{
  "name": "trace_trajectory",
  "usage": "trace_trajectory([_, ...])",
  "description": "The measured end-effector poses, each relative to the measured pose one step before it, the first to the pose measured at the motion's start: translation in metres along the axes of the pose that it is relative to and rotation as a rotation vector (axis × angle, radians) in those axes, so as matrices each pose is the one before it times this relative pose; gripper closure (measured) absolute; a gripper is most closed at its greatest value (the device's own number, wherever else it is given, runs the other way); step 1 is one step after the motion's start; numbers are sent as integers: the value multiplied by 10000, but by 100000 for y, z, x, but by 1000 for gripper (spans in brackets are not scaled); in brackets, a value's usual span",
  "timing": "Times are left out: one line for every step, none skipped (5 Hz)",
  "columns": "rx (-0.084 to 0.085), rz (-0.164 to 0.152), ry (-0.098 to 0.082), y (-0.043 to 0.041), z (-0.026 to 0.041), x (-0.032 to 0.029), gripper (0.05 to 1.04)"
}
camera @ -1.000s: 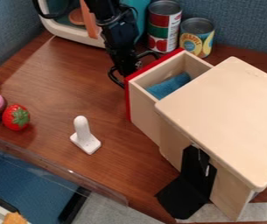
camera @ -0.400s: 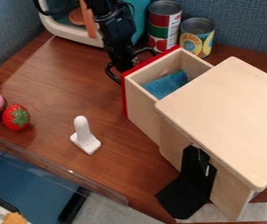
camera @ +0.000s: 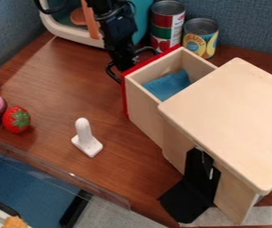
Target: Open the drawer
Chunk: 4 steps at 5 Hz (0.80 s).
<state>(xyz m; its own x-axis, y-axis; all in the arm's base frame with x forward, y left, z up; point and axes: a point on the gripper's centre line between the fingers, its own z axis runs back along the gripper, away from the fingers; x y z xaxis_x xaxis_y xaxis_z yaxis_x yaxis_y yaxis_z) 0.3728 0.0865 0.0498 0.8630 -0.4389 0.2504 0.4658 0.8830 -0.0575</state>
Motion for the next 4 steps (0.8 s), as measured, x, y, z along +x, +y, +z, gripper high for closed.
trace_trajectory([25,100,-8,317,115,-234,932])
trace_trajectory([30,-57,68,59,31,-87,887])
trace_trajectory([-58,-357,71,312,-17,118,642])
trace_trajectory([-21,-764,-20,90,427,271,324])
